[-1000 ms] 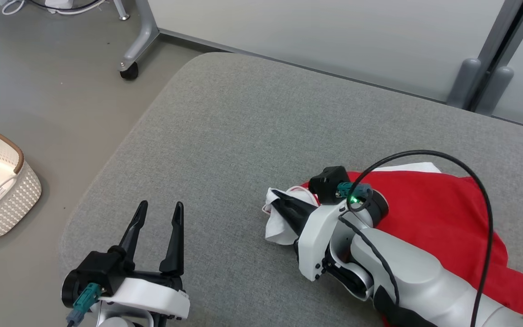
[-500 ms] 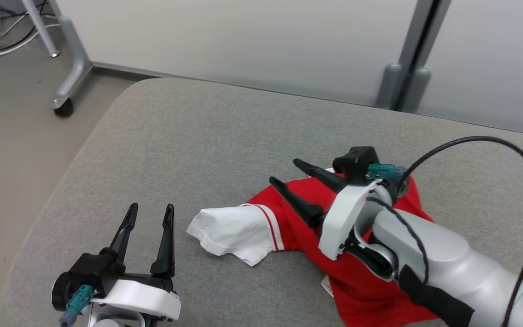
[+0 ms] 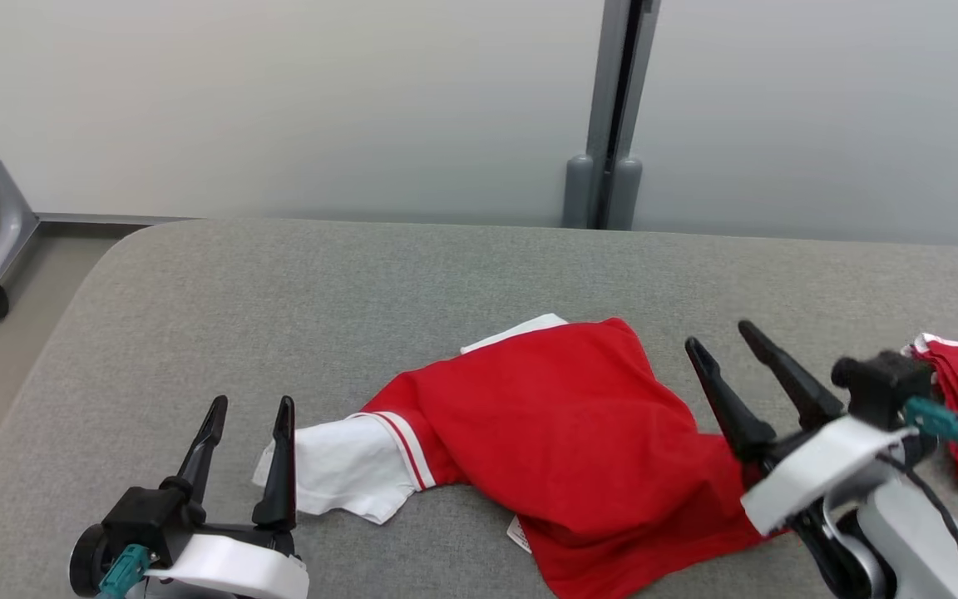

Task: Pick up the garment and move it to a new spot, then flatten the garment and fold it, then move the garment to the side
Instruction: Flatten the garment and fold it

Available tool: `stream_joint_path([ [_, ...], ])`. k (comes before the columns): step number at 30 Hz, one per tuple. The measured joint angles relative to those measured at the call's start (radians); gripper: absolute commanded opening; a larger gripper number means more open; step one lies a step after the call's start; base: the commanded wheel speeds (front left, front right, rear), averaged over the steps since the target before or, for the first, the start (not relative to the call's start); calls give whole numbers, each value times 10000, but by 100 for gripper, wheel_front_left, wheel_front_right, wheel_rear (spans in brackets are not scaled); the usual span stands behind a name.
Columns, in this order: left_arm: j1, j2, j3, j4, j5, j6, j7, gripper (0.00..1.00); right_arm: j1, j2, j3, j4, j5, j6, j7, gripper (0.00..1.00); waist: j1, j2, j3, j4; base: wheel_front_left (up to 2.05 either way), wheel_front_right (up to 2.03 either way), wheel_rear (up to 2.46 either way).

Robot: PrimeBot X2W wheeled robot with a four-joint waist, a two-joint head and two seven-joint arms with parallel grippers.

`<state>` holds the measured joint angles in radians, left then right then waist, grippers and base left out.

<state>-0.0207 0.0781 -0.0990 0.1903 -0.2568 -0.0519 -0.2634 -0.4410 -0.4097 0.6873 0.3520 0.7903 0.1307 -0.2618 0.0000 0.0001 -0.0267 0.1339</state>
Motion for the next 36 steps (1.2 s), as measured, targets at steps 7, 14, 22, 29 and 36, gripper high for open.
stream_joint_path([
  [7, 82, -4, -15, -13, 0, -10, 0, 100, 2528, 439, -1766, -1421, -1248, 0, 0, 100, 0, 0, -27, -311, 0, 0, 0],
  [14, 80, -15, -59, -4, 0, -12, 2, 100, 3176, 594, -1198, -1774, -1350, 0, 1070, 100, 0, 0, -6, -272, 0, 0, 0],
  [22, 74, -54, -109, -2, -27, -10, 2, 100, 3293, 182, 10, -1998, -504, 0, 3467, 100, 0, 0, 118, 239, 0, 0, 0],
  [29, -65, -125, -232, 77, -94, -12, 0, 100, 3208, 301, 330, -1429, -499, 0, 4750, 100, 0, 0, 357, 787, 0, 0, 0],
  [36, -92, -182, -309, 178, -163, -12, 0, 100, 3064, 777, 364, -453, -1145, 0, 5611, 88, 0, 0, 369, 1278, 0, 0, 0],
])
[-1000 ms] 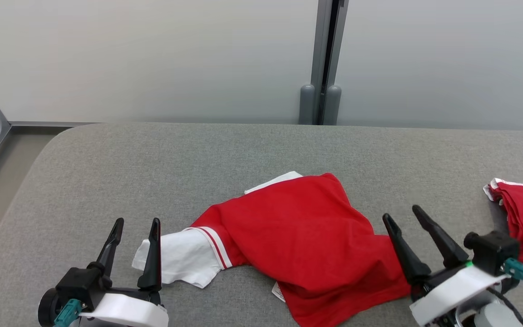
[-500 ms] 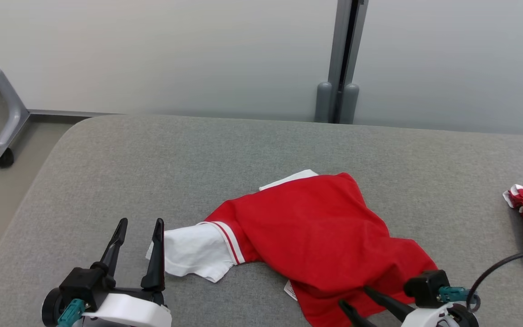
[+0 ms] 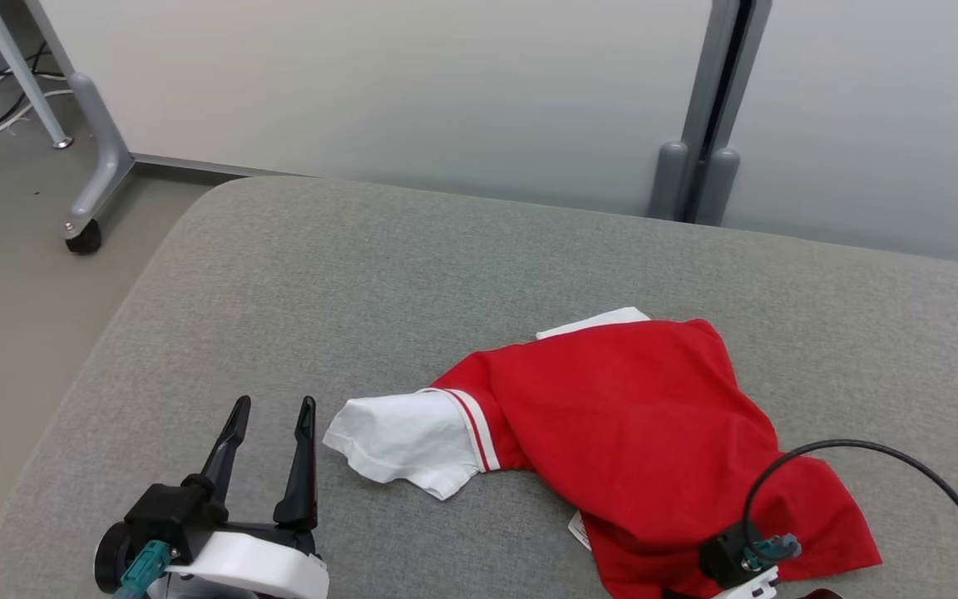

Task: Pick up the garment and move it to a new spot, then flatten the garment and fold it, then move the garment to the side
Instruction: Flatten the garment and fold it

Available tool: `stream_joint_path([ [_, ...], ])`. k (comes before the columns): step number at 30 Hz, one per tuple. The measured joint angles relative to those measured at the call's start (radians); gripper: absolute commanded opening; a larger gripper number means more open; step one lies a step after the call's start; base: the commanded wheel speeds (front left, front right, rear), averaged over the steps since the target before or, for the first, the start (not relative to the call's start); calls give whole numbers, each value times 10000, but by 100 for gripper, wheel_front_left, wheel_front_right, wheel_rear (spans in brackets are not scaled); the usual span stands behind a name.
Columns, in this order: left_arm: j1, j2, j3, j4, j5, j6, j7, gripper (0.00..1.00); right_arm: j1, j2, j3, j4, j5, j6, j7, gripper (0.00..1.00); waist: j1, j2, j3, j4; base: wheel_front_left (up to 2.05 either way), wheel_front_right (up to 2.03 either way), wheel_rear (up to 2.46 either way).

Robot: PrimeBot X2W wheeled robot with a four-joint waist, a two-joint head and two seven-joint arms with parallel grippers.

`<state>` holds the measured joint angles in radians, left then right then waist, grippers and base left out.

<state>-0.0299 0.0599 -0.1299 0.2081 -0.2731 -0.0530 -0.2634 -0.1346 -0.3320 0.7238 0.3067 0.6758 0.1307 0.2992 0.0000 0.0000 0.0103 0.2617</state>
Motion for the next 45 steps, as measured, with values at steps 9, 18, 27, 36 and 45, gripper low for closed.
stream_joint_path([
  [9, 14, -35, 67, -8, -13, 17, 0, 100, -144, 109, -130, 493, -826, 0, 107, 0, 0, 0, -112, 192, 0, 0, 0],
  [18, 71, -52, 169, -84, -15, 46, 0, 100, -243, -295, -940, -932, -368, 0, -297, 0, 0, 0, -251, -280, 0, 0, 0],
  [27, -24, -69, 86, -174, -12, 13, 0, 100, -896, -1549, -2452, -2222, 1124, 0, -65, 0, 0, 0, 166, -713, 0, 0, 0],
  [36, -779, -86, -132, -198, 13, -79, 2, 100, -2406, -2780, -3129, -861, 2713, 0, 1009, 0, 0, 0, 1309, -699, 0, 0, 0],
  [45, -1191, -96, -209, -35, 50, -123, 2, 100, -3764, -2807, -2685, 930, 2821, 0, 67, 100, 0, 0, 1961, -479, 0, 0, 0],
])
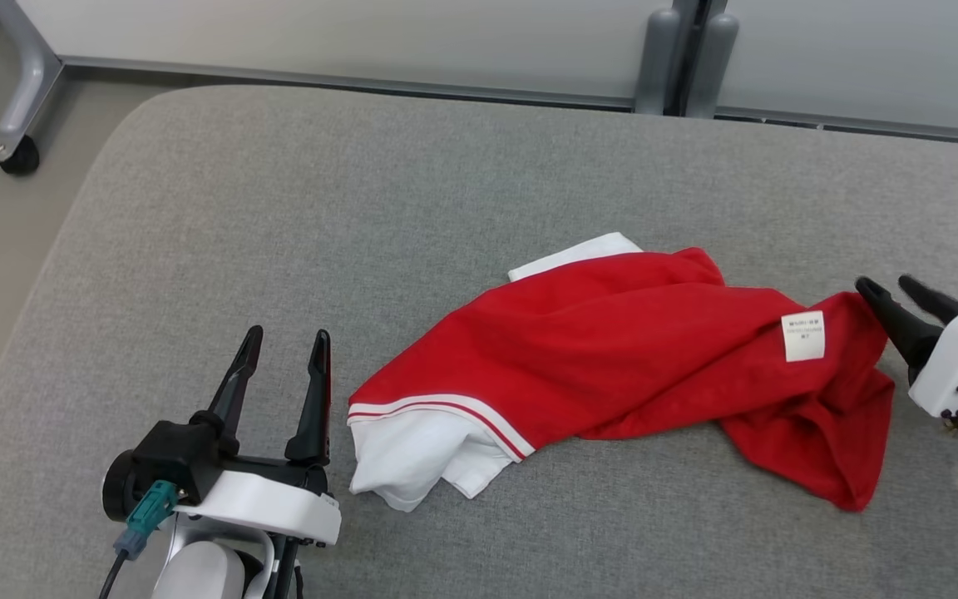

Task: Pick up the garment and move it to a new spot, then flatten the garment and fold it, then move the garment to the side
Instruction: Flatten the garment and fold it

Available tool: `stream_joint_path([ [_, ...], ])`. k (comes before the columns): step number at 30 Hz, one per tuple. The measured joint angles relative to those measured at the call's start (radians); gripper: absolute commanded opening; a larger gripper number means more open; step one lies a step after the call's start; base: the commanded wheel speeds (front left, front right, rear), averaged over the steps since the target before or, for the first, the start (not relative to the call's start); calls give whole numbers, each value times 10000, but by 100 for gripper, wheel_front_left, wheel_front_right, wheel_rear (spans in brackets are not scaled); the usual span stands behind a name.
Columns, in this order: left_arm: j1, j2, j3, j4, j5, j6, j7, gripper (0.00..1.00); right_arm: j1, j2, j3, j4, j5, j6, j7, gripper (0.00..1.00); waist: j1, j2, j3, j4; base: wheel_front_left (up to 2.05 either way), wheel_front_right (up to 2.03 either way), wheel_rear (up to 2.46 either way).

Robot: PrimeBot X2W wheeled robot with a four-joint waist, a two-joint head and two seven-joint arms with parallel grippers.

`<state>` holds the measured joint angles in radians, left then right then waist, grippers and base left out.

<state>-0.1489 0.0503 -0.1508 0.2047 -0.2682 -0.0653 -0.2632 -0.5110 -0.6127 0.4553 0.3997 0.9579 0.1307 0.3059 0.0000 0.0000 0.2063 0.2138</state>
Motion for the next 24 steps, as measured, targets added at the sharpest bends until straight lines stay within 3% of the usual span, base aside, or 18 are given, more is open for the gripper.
stream_joint_path([
  [7, 98, -6, 58, 176, 134, -27, -2, 100, 44, 384, -171, 115, 731, 0, -2817, 100, 0, 0, -598, -258, 0, 0, 0],
  [12, 471, 23, 209, 247, 161, -36, 0, 100, 1098, 203, -502, -290, 909, -2, -4991, 100, 0, 1, -1252, -746, 0, 0, 0],
  [18, 773, 27, 251, 201, 159, -33, -2, 100, 2715, 750, -826, -631, 337, -2, -5582, 100, 1, 0, -1696, -1311, 0, 0, 0],
  [24, 791, 46, 259, 165, 173, -38, -2, 100, 3191, 1492, -278, -677, -351, 0, -5613, 100, 0, 1, -1698, -1600, 0, 0, 0],
])
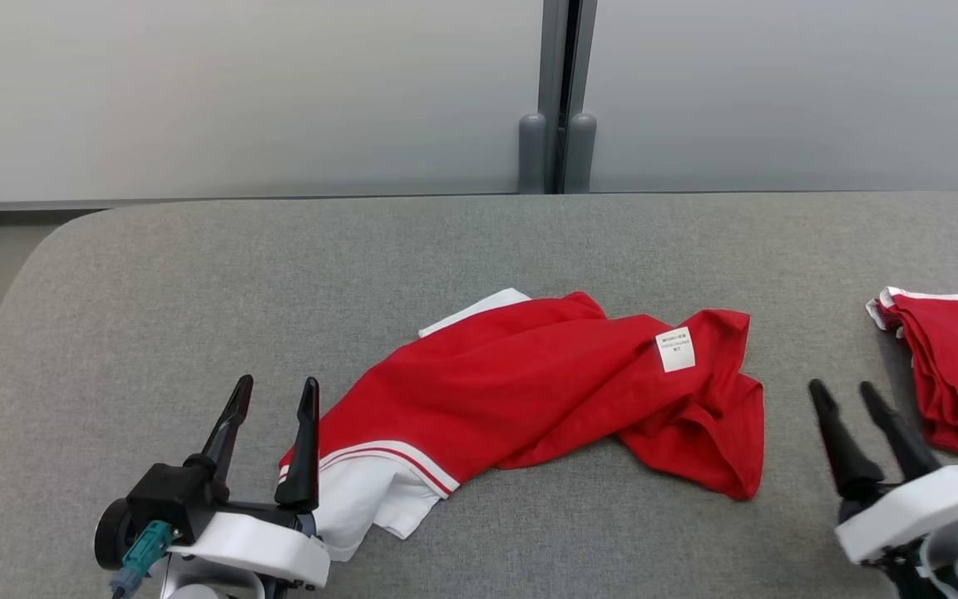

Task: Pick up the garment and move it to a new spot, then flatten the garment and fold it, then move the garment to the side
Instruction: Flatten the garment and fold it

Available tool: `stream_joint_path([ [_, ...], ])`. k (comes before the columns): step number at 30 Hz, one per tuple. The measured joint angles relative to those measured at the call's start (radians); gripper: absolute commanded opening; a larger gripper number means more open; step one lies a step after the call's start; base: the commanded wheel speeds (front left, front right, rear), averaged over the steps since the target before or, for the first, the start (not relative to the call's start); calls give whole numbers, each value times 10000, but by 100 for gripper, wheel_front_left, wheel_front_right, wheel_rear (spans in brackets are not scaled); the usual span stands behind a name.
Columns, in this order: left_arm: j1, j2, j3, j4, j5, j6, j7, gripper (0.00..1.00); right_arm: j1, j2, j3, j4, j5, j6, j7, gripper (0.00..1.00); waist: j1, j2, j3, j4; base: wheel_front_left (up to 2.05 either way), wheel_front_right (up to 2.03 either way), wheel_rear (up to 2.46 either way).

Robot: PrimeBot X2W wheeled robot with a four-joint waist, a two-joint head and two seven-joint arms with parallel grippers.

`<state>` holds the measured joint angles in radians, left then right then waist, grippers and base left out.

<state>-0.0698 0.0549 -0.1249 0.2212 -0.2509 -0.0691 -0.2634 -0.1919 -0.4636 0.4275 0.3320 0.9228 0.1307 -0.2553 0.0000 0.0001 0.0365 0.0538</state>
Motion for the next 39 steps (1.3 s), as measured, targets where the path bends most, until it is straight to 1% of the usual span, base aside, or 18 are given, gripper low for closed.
stream_joint_path([
  [2, -17, 2, -21, 6, 6, -2, 0, 100, -185, 238, 280, 79, -63, -2, 98, 100, 0, 0, 81, 3, 0, 0, 0],
  [5, -165, 0, -65, -4, 19, -6, 2, 100, -886, 443, 663, 376, -127, 0, 435, 100, 0, 0, 260, 42, 0, 0, 0],
  [10, -328, -6, -142, 56, 27, -48, 0, 100, -1858, 892, 1164, 1252, 539, 0, 1099, 100, 0, 0, 531, 248, 0, 0, 0],
  [13, -430, -12, -151, 90, 27, -52, 2, 100, -2217, 1022, 1509, 1776, 1001, -2, 1442, 100, 0, 0, 650, 424, 0, 0, 0],
  [19, -513, -13, -151, 153, 27, -65, 0, 100, -2637, 1108, 1850, 2698, 1684, 0, 1641, 100, 1, 0, 778, 686, 0, 0, 0],
  [23, -553, -12, -142, 174, 29, -79, 0, 100, -2869, 1143, 2061, 2987, 2021, 0, 1609, 100, 0, 0, 853, 765, 0, 0, 0],
  [24, -574, -15, -146, 173, 31, -81, 2, 100, -2923, 1137, 2140, 3014, 2090, 0, 1586, 89, 0, 0, 871, 781, 0, 0, 0],
  [25, -588, -15, -148, 173, 31, -88, 0, 100, -2965, 1141, 2236, 3016, 2161, 0, 1576, 89, 0, 0, 888, 798, 0, 0, 0],
  [26, -592, -15, -144, 174, 33, -88, 2, 100, -2999, 1152, 2320, 3018, 2238, 0, 1532, 48, 0, 0, 900, 815, 0, 0, 0],
  [27, -592, -13, -142, 176, 33, -90, 0, 100, -3032, 1154, 2412, 3018, 2290, 0, 1473, 30, 0, 0, 908, 829, 0, 0, 0],
  [28, -593, -13, -136, 178, 35, -90, 0, 100, -3072, 1141, 2514, 3010, 2314, 0, 1384, 10, 0, 0, 912, 837, 0, 0, 0],
  [29, -593, -12, -128, 178, 40, -90, 0, 100, -3113, 1122, 2594, 3001, 2336, 0, 1304, 0, 0, 0, 908, 839, 0, 0, 0],
  [33, -591, -6, -86, 201, 48, -88, 0, 100, -3139, 871, 2899, 2867, 2439, 0, 1026, 0, 0, 0, 809, 804, 0, 0, 0],
  [36, -552, -6, -58, 238, 50, -77, 2, 100, -3139, 527, 3028, 2638, 2439, 0, 794, 0, 0, 0, 664, 732, 0, 0, 0],
  [39, -440, 12, -6, 263, 50, -54, 2, 100, -3144, 92, 3170, 2228, 2426, 0, 790, 0, 0, 0, 480, 601, 0, 0, 0],
])
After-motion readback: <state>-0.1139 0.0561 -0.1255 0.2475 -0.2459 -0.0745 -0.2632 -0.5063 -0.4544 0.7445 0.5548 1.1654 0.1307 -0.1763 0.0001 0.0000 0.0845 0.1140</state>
